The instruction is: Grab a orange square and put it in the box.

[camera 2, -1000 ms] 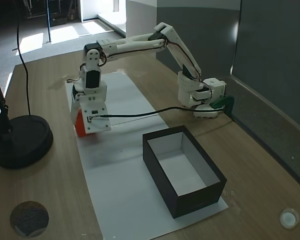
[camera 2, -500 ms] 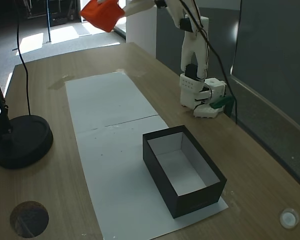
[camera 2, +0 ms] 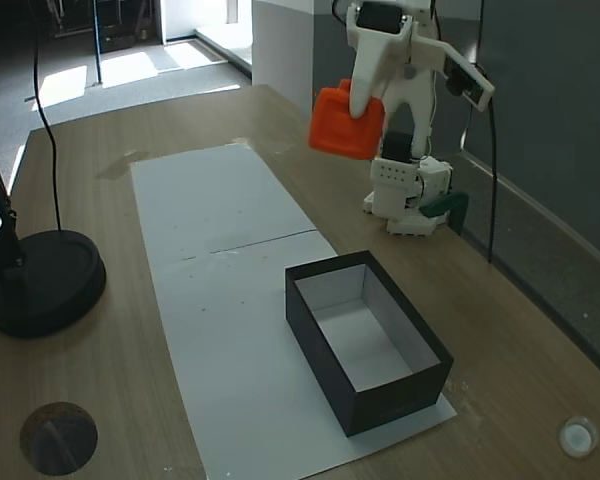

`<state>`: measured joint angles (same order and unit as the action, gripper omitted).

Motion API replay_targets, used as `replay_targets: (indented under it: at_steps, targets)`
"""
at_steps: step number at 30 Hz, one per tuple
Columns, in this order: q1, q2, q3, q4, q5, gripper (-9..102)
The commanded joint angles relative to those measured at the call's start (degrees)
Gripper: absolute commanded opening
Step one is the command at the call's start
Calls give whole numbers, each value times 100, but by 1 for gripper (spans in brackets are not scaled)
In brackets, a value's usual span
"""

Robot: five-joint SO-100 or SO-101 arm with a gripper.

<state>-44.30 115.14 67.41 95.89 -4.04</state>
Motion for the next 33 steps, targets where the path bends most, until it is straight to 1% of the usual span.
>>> replay_targets:
  at_steps: [1,10,16,25,33]
  targets:
    - [-211,431,782,-325,53,0]
    - [-378,387,2689,-1731,44,0]
    - [-378,387,3428,-2373,70,0]
    - [-712,387,3437,-2540,44,0]
    - [-721,378,3489,-2733,44,0]
